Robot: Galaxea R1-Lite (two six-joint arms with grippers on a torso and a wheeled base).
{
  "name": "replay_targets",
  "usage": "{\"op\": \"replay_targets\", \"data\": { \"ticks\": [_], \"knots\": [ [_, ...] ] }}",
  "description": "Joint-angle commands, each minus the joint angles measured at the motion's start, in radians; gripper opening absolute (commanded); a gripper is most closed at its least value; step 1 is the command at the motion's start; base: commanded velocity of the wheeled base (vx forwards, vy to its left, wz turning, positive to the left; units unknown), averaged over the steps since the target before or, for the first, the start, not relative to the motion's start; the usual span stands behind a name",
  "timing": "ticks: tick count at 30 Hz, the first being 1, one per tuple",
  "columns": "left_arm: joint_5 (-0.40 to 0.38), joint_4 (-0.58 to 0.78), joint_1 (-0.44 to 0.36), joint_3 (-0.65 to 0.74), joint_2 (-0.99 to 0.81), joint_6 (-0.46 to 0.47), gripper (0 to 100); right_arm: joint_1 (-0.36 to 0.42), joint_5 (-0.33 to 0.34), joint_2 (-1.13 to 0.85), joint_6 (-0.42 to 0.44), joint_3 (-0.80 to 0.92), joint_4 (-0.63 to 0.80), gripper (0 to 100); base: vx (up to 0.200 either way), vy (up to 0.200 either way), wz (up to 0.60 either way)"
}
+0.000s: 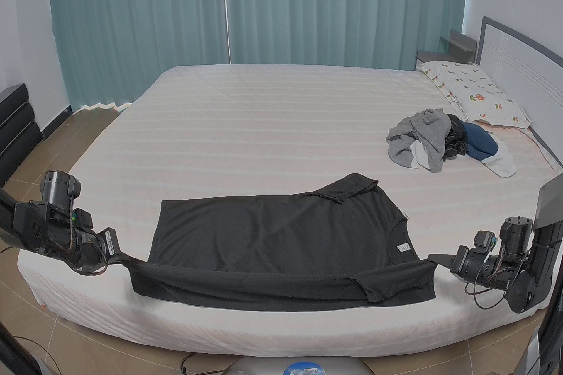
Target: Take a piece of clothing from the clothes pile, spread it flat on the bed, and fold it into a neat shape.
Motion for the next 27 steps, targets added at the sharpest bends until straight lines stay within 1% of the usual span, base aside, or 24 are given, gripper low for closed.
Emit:
{"op": "replay_targets", "data": {
  "ticks": [1,6,9,11,20,27],
  "knots": [
    [0.001,0.018,0.011,-0.001,-0.045,0.016,0,-0.004,0.003,-0.052,-0.009,0.044,-0.014,0,0.000,0.000,0.00],
    [0.000,0.117,0.013,-0.001,-0.056,0.096,0,-0.018,0.009,-0.089,-0.016,0.072,-0.014,0,0.000,0.000,0.00],
    [0.000,0.125,0.011,-0.001,-0.052,0.102,0,-0.027,0.018,-0.109,-0.015,0.077,-0.013,0,0.000,0.000,0.00],
    [0.000,0.125,0.011,-0.001,-0.047,0.103,0,-0.030,0.037,-0.137,-0.016,0.098,-0.013,0,0.000,0.000,0.00],
    [0.000,0.145,0.011,-0.001,-0.045,0.117,0,-0.036,0.037,-0.152,-0.016,0.115,-0.011,0,0.000,0.000,0.00],
    [-0.006,0.136,0.011,-0.019,0.017,0.117,0,-0.033,0.035,-0.123,-0.026,0.103,-0.011,0,0.000,0.000,0.00]
  ]
}}
